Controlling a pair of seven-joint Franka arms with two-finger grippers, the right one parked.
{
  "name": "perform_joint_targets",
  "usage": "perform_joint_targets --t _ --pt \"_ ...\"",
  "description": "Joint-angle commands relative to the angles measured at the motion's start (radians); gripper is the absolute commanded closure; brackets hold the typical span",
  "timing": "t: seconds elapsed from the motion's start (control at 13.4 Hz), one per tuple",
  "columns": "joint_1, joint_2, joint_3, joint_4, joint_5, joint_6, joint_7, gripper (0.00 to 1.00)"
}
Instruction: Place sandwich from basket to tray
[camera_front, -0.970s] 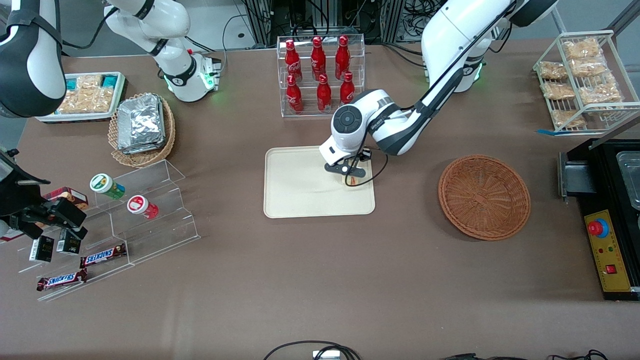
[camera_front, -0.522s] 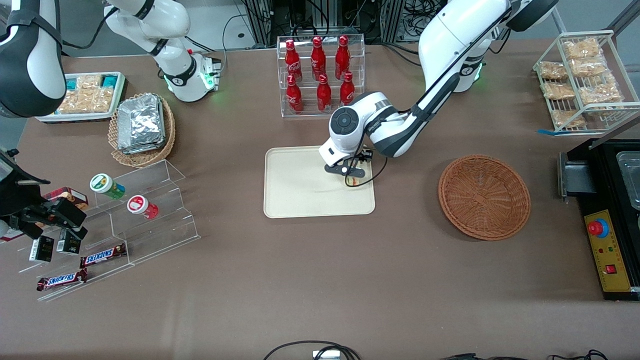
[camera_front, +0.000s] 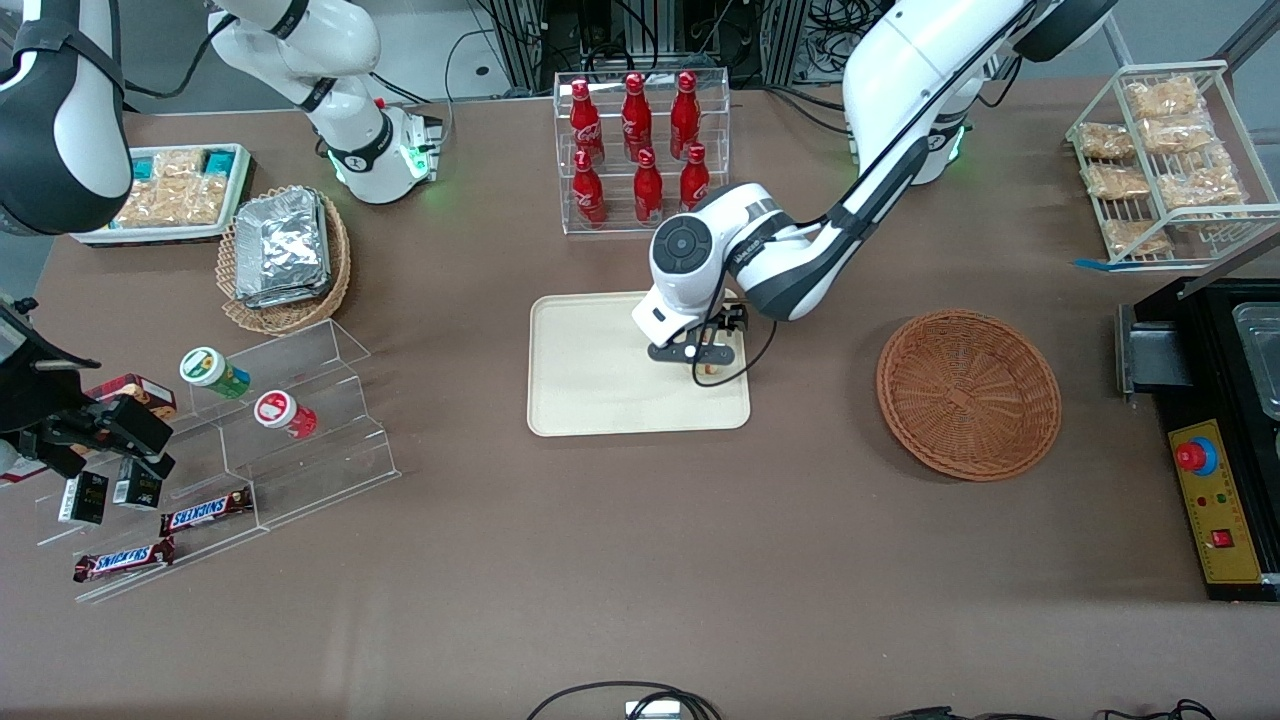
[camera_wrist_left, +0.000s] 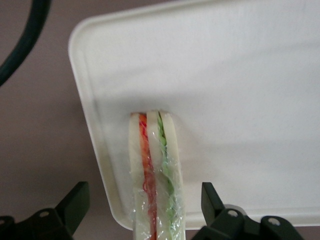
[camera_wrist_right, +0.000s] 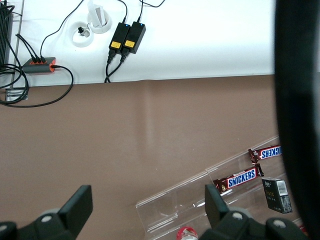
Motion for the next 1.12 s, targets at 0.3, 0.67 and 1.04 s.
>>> perform_joint_targets --t 0.3,0.67,1.04 --pt "0.066 -0.075 0.024 0.109 -0.023 -0.137 -0.077 0.01" --pt "0.207 -0.179 0.025 0.109 -0.022 -0.174 -0.091 0.01" --pt "0.302 -0.265 0.024 0.113 -0.024 -0.26 -0.029 0.01"
